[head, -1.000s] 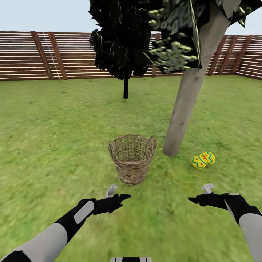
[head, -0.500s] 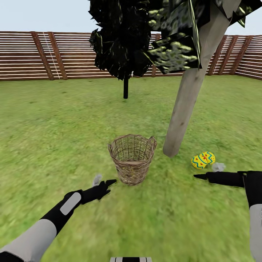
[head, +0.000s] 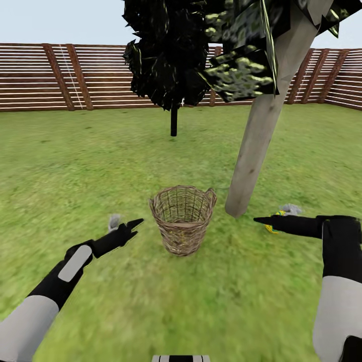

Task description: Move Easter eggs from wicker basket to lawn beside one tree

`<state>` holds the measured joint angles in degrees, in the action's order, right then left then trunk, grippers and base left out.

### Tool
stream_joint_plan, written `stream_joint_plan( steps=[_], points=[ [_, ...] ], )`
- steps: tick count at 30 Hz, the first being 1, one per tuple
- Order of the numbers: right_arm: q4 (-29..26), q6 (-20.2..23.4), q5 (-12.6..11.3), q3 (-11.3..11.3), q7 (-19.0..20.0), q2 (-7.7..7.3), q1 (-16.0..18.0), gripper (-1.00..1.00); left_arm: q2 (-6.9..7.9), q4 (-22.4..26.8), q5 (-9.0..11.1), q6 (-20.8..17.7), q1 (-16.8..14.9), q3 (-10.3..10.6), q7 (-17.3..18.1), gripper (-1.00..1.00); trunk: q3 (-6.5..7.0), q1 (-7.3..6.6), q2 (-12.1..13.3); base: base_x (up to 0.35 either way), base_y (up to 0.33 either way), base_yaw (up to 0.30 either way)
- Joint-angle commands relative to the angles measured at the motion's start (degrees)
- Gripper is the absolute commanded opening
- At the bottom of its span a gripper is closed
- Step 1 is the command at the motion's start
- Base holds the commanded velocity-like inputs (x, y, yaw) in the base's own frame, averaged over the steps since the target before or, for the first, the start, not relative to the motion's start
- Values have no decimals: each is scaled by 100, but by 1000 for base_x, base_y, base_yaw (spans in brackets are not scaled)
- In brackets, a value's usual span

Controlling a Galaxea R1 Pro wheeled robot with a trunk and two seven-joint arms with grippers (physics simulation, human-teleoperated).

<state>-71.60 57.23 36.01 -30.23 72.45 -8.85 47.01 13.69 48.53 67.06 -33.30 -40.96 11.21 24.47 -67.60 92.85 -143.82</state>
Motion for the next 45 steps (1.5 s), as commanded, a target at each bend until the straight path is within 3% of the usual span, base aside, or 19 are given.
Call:
stream_joint_plan(
  steps=[1, 4, 7, 9, 13, 17, 20, 24, 27, 29, 33, 37, 42, 45],
  points=[
    [-66, 40, 60, 69, 51, 89, 9, 100, 93, 9, 30, -24, -2, -21, 0, 100, -5, -1, -2, 0, 0, 0],
    [-161, 54, 101, 276, 15, 350, 53, 100, 352, 60, 64, -82, 0, -52, 22, 100, -5, -1, -2, 0, 0, 0],
    [-187, 58, 139, 487, -164, 665, 87, 100, 792, 147, 136, -390, 6, -80, 78, 100, -5, -1, -2, 0, 0, 0],
    [-192, 54, 145, 631, -520, 928, 114, 100, 1027, 234, 202, -611, 22, -130, 193, 100, -5, -1, -2, 0, 0, 0],
    [-217, 31, 90, 970, -1608, 1423, 154, 100, 1288, 294, 254, -813, 34, -243, 400, 100, -5, -1, -2, 0, 0, 0],
    [-401, 38, 62, 1342, -2150, 1614, 255, 100, 1489, 320, 263, -1261, 36, -309, 455, 100, -5, -1, -2, 0, 0, 0],
    [-432, 41, 69, 1418, -2301, 1713, 361, 100, 1543, 346, 264, -1383, 36, -373, 530, 100, -5, -1, -2, 0, 0, 0],
    [-430, 26, 53, 1489, -3502, 1758, 644, 100, 1538, 356, 262, -1397, 40, -404, 713, 100, -5, -1, -2, 98, 0, 0],
    [-395, 19, 45, 1803, -3854, 1789, 689, 100, 1535, 355, 257, -1382, 41, -422, 732, 100, -5, -1, -2, 285, 0, 0],
    [-379, 15, 40, 2050, -3936, 1807, 692, 100, 1537, 358, 256, -1378, 38, -489, 740, 100, -5, -1, -2, 324, 0, 0],
    [-298, 2, -56, 2173, -3960, 1826, 652, 100, 1514, 333, 215, -1373, 43, -632, 730, 100, -5, -1, -2, 334, 0, 0],
    [-210, 8, -637, 2284, -3966, 1824, 625, 100, 1513, 347, 227, -1373, 44, -640, 737, 100, -5, -1, -2, 337, 0, 0],
    [-169, 15, -901, 2919, -3967, 1820, 585, 100, 1513, 350, 244, -1374, 44, -638, 743, 100, -5, -1, -2, 337, 0, 0],
    [49, 16, -933, 3093, -3967, 1817, 482, 100, 1508, 348, 247, -1375, 44, -638, 738, 100, -5, -1, -2, 337, 0, 0]
  ],
)
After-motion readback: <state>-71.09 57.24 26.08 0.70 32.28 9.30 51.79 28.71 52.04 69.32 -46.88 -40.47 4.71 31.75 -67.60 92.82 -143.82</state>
